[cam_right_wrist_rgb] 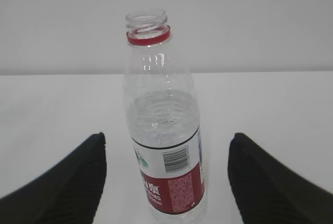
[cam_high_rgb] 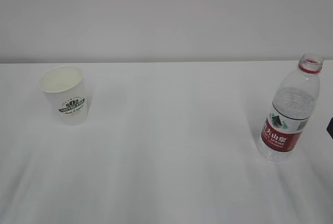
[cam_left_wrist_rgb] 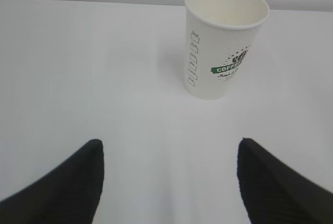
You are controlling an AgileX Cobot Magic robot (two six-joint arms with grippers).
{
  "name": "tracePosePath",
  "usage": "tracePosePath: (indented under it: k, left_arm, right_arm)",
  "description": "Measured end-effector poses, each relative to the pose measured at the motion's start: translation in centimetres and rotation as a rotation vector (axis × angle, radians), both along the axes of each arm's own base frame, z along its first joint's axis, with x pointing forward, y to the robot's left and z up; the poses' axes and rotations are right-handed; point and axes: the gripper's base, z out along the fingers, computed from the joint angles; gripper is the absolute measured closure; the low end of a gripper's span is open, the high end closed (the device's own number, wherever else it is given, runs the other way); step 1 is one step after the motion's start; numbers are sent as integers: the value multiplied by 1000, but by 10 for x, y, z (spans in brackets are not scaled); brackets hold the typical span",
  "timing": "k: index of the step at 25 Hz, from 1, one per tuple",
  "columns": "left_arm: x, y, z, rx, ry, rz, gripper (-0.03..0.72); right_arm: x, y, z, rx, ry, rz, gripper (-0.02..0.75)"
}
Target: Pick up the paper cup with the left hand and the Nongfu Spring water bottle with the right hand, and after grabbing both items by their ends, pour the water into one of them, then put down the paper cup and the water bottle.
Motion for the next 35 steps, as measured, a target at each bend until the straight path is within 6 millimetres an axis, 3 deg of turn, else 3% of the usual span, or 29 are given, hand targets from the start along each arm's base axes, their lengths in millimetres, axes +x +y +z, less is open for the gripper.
tracePosePath:
  k: [14,26,35]
  left_arm:
    - [0,-4,1,18,-10,-50,115]
    - [10,-5,-18,24,65,-49,126]
    - [14,-7,-21,33,63,-67,127]
  right_arm:
    - [0,2,0,-22,-3,24,188]
    - [21,7,-26,-4,96,70,187]
    - [34,12,-41,9,70,105,188]
